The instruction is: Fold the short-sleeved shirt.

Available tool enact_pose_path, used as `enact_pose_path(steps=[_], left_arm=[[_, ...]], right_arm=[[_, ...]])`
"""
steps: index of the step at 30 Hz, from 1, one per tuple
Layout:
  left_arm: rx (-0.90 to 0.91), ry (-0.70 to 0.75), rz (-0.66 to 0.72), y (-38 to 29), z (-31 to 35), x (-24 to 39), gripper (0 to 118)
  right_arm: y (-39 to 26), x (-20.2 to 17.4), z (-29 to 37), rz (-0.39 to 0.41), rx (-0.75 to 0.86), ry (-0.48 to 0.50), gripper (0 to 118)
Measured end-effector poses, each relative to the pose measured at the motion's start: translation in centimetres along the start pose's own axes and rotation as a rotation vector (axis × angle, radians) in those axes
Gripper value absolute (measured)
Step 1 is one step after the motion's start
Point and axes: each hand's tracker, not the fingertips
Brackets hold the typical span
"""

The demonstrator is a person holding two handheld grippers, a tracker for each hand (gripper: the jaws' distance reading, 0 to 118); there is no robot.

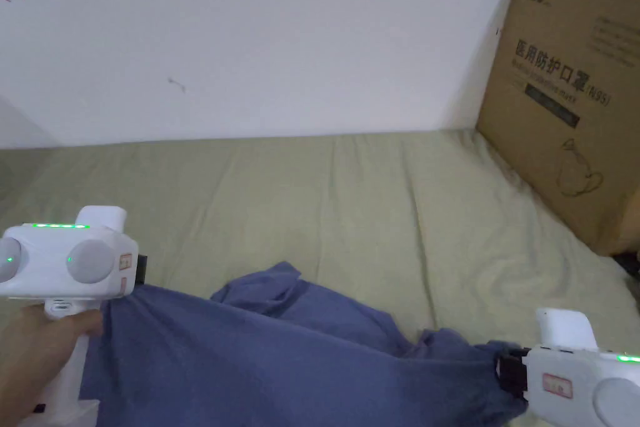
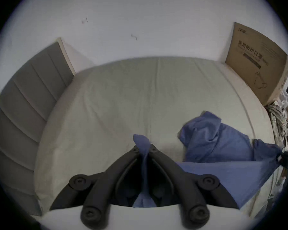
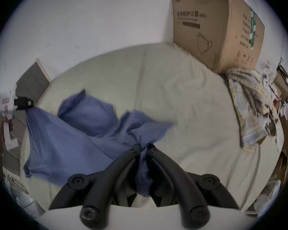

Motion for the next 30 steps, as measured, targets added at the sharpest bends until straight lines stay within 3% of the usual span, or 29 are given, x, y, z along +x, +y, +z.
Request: enact_pose_path(steps=[5,15,19,22,24,26,30], left_arm=[[0.165,0.052,0.029,3.6,8.7,-2.4,3],[0.372,0.211,0.025,12.9,21.2,-6.2,3],[0.454,0.252,0.056,17.4,23.3,-7.1,3],[0.499,0.317,0.044,20.8,23.6,-7.4,3],[0.528,0.330,0.089,22.6,23.3,-7.5,3],[0.530,0.346,0.096,25.4,22.8,-7.6,3],[0.608,0.368,0.119,30.2,22.3,-7.9,3]], right_arm=[[7.2,-3.4,3.8,0.056,0.141,0.031,6],[23.4,-9.1,11.2,0.070,0.372,0.067,6],[30.5,-11.0,13.7,0.052,0.442,0.050,6],[35.9,-11.7,14.5,0.019,0.493,0.102,6],[38.7,-12.8,14.8,0.030,0.520,0.071,6],[41.4,-14.4,15.3,0.099,0.548,0.010,6],[45.4,-16.6,16.2,0.096,0.611,-0.030,6]])
